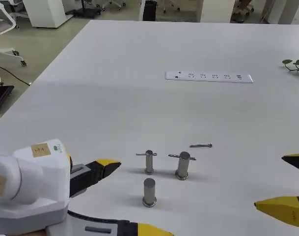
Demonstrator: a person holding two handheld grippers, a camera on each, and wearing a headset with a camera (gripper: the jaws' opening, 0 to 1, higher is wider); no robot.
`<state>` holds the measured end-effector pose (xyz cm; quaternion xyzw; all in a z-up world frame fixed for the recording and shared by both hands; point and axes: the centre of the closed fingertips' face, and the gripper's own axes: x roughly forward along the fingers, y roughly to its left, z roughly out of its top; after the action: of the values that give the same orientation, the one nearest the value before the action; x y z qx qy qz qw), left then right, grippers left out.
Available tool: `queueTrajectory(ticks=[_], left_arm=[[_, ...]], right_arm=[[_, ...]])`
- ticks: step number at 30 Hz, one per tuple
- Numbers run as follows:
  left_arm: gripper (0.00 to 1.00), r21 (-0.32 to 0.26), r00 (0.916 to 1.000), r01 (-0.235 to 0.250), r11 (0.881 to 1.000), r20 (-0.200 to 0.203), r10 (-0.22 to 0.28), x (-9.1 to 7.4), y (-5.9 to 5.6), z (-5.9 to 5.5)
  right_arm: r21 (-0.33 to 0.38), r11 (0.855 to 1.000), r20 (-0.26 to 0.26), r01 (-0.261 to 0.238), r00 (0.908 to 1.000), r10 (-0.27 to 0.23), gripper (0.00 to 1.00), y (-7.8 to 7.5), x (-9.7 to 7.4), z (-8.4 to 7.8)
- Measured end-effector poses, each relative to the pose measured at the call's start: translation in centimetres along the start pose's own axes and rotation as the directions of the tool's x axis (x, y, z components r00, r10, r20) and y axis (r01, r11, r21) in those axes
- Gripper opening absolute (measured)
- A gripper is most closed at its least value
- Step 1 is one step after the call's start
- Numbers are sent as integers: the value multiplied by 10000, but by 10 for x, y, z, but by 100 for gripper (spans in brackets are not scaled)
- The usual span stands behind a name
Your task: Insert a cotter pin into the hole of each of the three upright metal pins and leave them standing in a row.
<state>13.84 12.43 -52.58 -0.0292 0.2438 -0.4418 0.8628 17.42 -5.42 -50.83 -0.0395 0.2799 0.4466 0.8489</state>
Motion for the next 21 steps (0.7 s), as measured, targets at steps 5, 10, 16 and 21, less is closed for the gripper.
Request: queueTrajectory(ticks=[5, 10, 16, 21], left_arm=[[99, -9, 9998, -205, 9998, -87, 205, -6, 7, -3], [99, 33, 9995, -291, 9996, -123, 292, -13, 10, -3], [99, -101, 9995, -273, 9996, -187, 271, -23, 14, -5], [99, -104, 9993, -294, 9995, -220, 292, -30, 18, -7]], right_arm=[[-522, 9986, -207, -81, 9998, 70, 85, -10, 5, 16], [-1391, 9899, -790, -291, 9967, 182, 87, -18, 9, 26], [-2354, 9704, -1604, -543, 9869, 163, 81, -33, 15, 38], [-2932, 9453, -2132, -1433, 9736, 815, 82, -28, 27, 47]])
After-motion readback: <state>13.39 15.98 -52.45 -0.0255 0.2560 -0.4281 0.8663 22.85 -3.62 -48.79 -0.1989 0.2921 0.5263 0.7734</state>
